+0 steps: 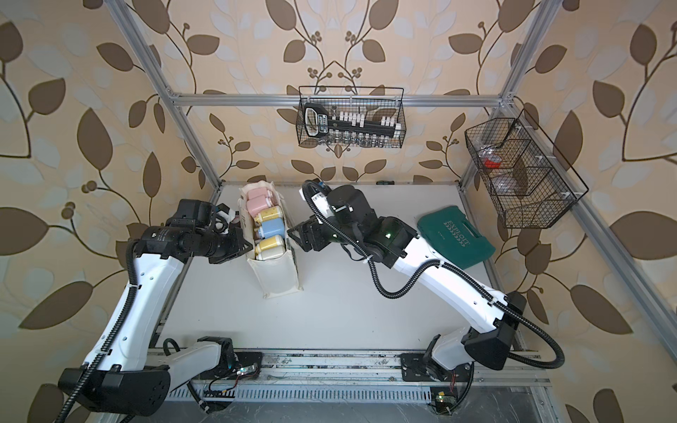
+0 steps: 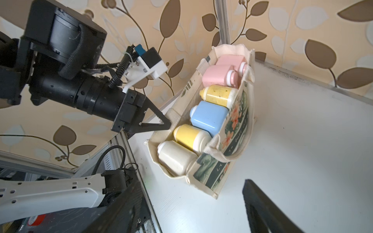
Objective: Take out the pencil sharpeners from the tote bags
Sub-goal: Move the canvas bag to the center of the board, then pick up the pencil sharpener from the canvas bag.
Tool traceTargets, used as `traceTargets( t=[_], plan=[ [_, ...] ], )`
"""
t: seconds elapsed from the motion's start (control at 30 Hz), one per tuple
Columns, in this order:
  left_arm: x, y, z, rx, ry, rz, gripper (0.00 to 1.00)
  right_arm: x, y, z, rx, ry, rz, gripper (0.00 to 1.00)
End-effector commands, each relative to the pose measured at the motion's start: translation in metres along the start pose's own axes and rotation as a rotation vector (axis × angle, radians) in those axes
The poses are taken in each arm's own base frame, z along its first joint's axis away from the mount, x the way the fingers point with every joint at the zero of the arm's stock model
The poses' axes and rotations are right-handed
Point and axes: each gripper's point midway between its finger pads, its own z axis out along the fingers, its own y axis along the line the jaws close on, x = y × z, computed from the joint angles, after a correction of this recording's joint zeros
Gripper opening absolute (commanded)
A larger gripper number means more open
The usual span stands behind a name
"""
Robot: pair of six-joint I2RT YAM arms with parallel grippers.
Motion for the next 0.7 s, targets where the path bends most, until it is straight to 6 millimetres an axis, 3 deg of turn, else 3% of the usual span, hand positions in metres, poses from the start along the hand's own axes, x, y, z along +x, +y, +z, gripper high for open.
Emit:
traceTargets(
  t=[0.0,0.27,0.5,0.67],
  plan=[
    [0.002,-0.001,-0.001,0.001,-0.007,-0.001,0.00,0.019,0.004,0.023,0.081,0.121,-0.003,0.76],
    [0.003,0.001,-0.001,0.002,-0.025,-0.003,0.00,0.018,0.031,0.079,0.112,0.226,-0.038,0.75],
    [0.003,0.004,0.000,-0.004,-0.041,-0.008,0.00,0.015,0.015,0.110,0.213,0.212,-0.018,0.74],
    [0.002,0.000,-0.003,0.021,-0.063,-0.008,0.00,0.022,0.004,0.128,0.264,0.209,0.004,0.75]
  ],
)
